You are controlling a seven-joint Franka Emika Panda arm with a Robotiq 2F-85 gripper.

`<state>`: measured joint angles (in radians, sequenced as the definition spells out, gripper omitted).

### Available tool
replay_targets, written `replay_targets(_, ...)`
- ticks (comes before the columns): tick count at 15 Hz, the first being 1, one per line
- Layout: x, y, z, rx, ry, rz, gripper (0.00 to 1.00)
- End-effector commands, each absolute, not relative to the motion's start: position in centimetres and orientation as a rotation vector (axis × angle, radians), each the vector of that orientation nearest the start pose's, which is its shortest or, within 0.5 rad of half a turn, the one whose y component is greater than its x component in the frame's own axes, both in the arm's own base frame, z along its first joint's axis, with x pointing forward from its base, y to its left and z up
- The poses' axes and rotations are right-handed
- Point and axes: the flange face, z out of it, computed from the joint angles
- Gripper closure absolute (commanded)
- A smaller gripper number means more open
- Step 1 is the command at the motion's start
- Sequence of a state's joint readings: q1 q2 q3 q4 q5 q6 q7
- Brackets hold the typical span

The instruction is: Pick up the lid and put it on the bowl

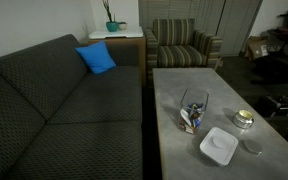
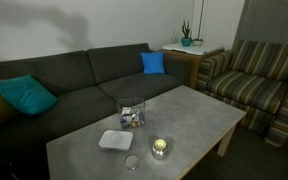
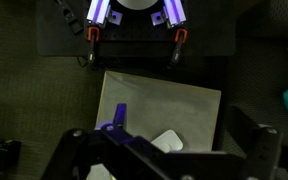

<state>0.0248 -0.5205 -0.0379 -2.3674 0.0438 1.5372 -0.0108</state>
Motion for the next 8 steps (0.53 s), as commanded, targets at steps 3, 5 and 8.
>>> replay_targets(3, 35.1, 1.1, 48.4, -3.084, -0.024, 0.331, 0.00)
replay_targets(5, 34.9, 1.9, 47.4, -3.097, -0.064, 0.257, 0.00)
replay_targets(8, 34.8, 3.3, 45.1, -3.104, -0.130, 0.166, 0.00)
